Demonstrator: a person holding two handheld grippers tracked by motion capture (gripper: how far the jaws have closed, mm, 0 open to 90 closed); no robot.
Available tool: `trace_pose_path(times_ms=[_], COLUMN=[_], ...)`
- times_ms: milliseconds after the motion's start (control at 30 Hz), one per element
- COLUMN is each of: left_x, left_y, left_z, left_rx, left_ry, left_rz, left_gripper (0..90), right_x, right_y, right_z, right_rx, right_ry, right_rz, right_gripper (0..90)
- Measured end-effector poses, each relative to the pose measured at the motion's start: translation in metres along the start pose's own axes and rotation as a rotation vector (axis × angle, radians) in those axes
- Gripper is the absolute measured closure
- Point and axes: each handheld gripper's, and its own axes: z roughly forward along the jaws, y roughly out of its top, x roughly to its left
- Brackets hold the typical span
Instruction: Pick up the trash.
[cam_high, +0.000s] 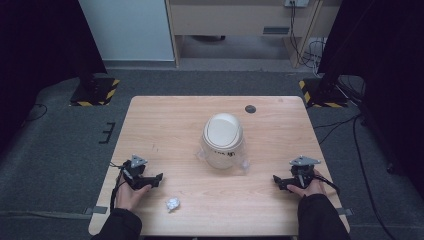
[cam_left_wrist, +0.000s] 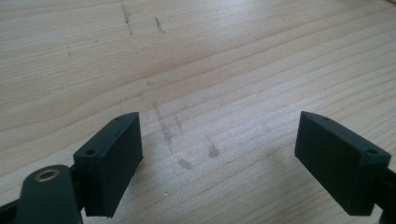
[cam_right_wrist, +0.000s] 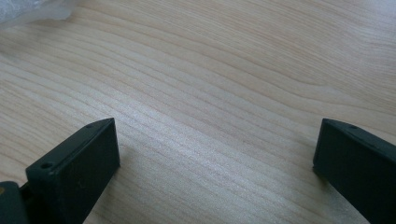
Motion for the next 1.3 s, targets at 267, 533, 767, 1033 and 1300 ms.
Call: trace_pose_path(times_ms=[267,533,767,1033,1300], left_x=[-0.003,-0.008,-0.011,-0.026,-0.047], left_y=[0.009,0.024,0.038,0.062,0.084], left_z=[-0.008,-0.029,-0.044,-0.056,-0.050], left_rx=[-0.073,-0.198,-0.297,-0.393,-0.408], left_ry=[-0.035,-0.072,-0.090,-0.132,-0.179], left_rz=[-0.015,-0.045,-0.063,-0.046,-0.004], left_gripper=[14.8,15.8,17.6,18.0,18.0], right_x=[0.000,0.000,0.000,0.000,0.000], right_y=[0.000,0.000,0.000,0.000,0.000], right_z=[0.000,0.000,0.000,0.000,0.000], right_rx=[0.000,0.000,0.000,0.000,0.000], right_ry=[0.000,0.000,-0.001,0.000,-0.001], right_rz=[0.000,-0.001,-0.001,0.000,-0.001], right_gripper=[0.6,0.6,0.6,0.6,0.6])
